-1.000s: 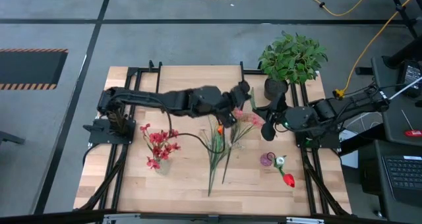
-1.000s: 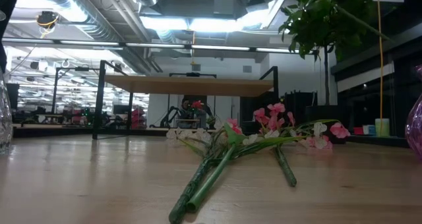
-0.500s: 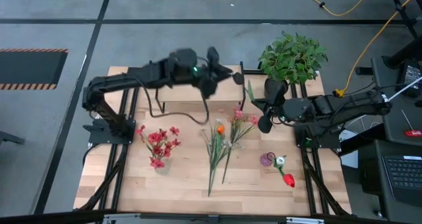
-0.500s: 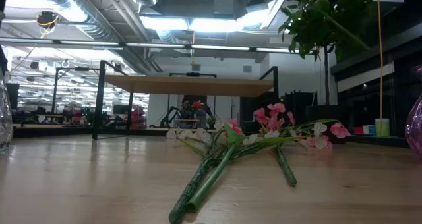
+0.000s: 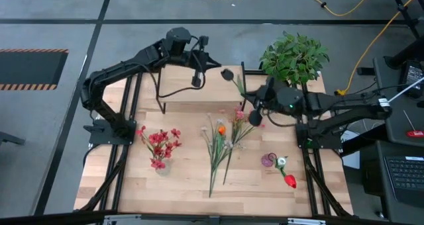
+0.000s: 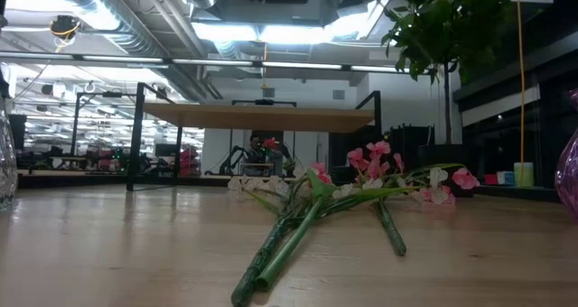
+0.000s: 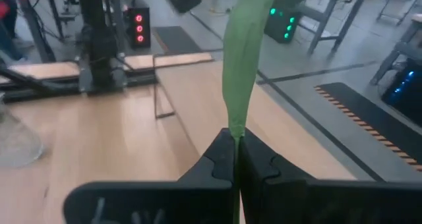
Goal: Pick and place flowers into a vace then onto a shelf
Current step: Put the black flower into the pink vase
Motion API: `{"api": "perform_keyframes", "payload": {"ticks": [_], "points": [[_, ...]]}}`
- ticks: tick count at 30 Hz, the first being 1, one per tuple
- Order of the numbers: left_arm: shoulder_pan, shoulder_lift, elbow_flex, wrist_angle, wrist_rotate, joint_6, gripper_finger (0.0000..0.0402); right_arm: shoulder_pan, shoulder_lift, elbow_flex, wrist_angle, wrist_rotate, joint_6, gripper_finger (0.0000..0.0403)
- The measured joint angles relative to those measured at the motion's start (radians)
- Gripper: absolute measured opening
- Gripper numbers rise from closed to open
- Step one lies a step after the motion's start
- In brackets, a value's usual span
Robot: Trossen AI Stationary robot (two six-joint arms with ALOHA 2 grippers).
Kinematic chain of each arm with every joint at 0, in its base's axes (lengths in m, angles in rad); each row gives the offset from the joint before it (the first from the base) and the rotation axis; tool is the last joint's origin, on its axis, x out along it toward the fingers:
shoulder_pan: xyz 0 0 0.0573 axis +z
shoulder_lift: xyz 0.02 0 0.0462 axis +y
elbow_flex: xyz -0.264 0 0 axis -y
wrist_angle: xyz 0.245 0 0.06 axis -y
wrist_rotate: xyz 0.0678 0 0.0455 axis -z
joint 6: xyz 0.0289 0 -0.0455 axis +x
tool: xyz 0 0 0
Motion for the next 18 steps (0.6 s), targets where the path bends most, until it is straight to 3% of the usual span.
{"api": "perform_keyframes", "payload": {"ticks": [7, 12, 18], "points": [[0.038, -0.009, -0.100, 0.021, 0.026, -0.035, 0.0001, -0.115, 0.074, 0.000, 0.226, -0.201, -0.099, 0.0000], [0.056, -0.061, -0.164, 0.057, 0.148, -0.060, 0.0001, -0.186, 0.144, -0.001, 0.307, -0.270, -0.144, 0.0000], [0.093, -0.166, -0.343, 0.258, 0.199, -0.159, 0.0001, -0.229, 0.155, -0.002, 0.405, -0.433, -0.204, 0.0000]]}}
